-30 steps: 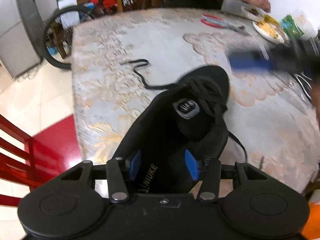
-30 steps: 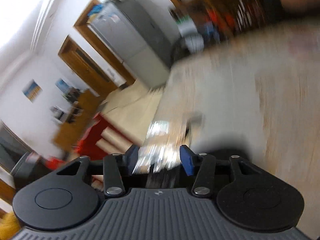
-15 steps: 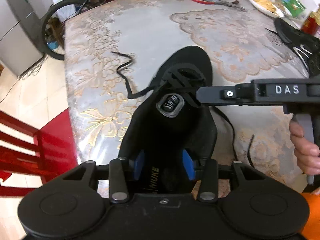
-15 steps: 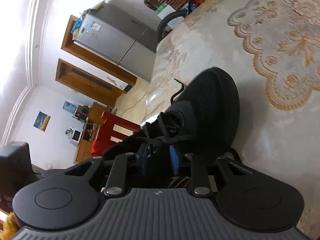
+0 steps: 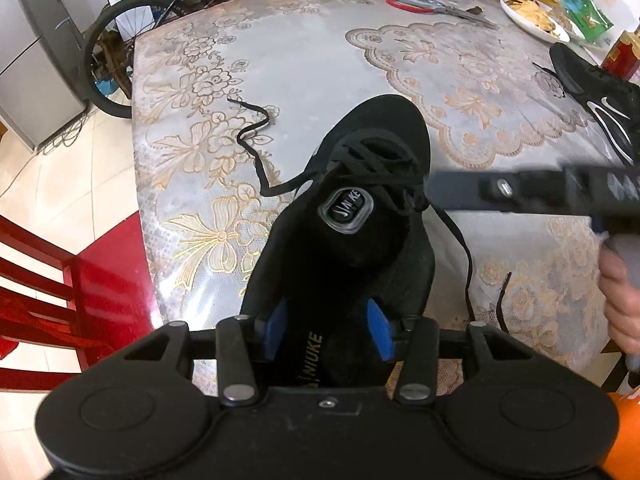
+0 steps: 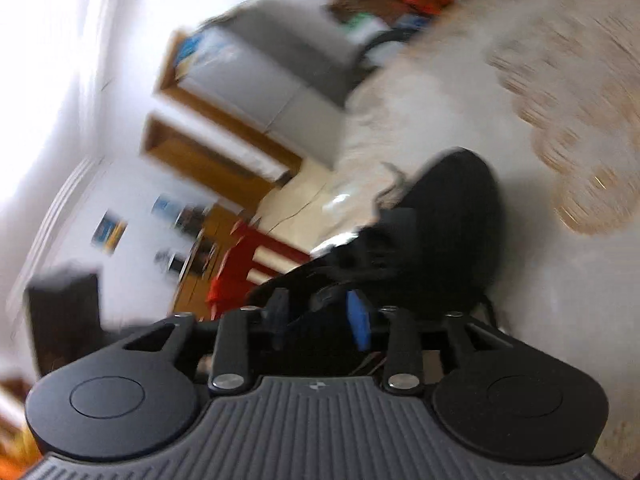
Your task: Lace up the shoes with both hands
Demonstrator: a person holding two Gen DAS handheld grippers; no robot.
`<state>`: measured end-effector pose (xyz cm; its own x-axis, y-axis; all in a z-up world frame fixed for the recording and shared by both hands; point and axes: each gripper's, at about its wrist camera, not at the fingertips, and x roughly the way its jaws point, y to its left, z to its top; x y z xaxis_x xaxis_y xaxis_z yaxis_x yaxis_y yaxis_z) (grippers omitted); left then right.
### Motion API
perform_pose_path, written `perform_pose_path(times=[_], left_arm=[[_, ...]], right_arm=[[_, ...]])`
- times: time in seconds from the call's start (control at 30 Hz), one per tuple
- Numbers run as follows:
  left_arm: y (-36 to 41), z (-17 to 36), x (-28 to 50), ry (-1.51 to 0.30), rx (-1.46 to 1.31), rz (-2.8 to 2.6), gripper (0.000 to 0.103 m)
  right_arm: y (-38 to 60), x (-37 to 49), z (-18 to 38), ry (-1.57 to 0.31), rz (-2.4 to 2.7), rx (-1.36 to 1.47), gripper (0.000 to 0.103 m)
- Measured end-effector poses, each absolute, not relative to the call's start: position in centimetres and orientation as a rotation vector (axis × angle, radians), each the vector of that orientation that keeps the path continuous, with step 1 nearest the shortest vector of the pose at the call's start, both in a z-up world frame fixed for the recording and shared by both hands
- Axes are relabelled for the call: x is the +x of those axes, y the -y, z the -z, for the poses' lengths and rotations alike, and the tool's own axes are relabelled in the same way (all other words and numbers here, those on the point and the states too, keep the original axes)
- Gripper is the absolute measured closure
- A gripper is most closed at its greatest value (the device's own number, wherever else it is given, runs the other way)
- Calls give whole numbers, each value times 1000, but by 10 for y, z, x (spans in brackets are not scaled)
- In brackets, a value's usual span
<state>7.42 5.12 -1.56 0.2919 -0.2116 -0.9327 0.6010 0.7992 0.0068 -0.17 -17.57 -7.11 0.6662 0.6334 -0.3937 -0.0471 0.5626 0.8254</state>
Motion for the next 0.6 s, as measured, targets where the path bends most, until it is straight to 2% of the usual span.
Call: perform_pose_path(times=[0.07, 0.1, 0.13, 0.23, 0.3, 0.33, 0.37, 0.4, 0.43, 0.6], left_arm=[[-52, 16, 73, -1151, 393, 563, 60], [-52, 16, 74, -1150, 393, 564, 60], [-52, 16, 74, -1150, 392, 566, 60], [-53, 16, 75, -1148, 392, 572, 60], [-53, 17, 75, -1146, 392, 574, 60], [-54, 17, 75, -1145, 390, 576, 60], [-54, 17, 75, -1144, 387, 577, 60], [-55, 18, 75, -1142, 385, 579, 60], [-55, 18, 74, -1140, 384, 580, 60], [-55, 18, 73, -1131, 385, 582, 60]], right_arm=[[175, 5, 76, -761, -436, 910, 67], [172, 8, 77, -762, -461, 908, 73], [169, 11, 78, -764, -485, 907, 94], [168, 5, 62, -641, -753, 1016, 100], [166, -3, 41, -556, -935, 1028, 98], [165, -6, 30, -542, -929, 968, 87], [162, -8, 23, -550, -871, 894, 66], [160, -7, 21, -580, -779, 838, 54], [159, -4, 25, -620, -683, 812, 46], [151, 15, 55, -812, -426, 796, 68]])
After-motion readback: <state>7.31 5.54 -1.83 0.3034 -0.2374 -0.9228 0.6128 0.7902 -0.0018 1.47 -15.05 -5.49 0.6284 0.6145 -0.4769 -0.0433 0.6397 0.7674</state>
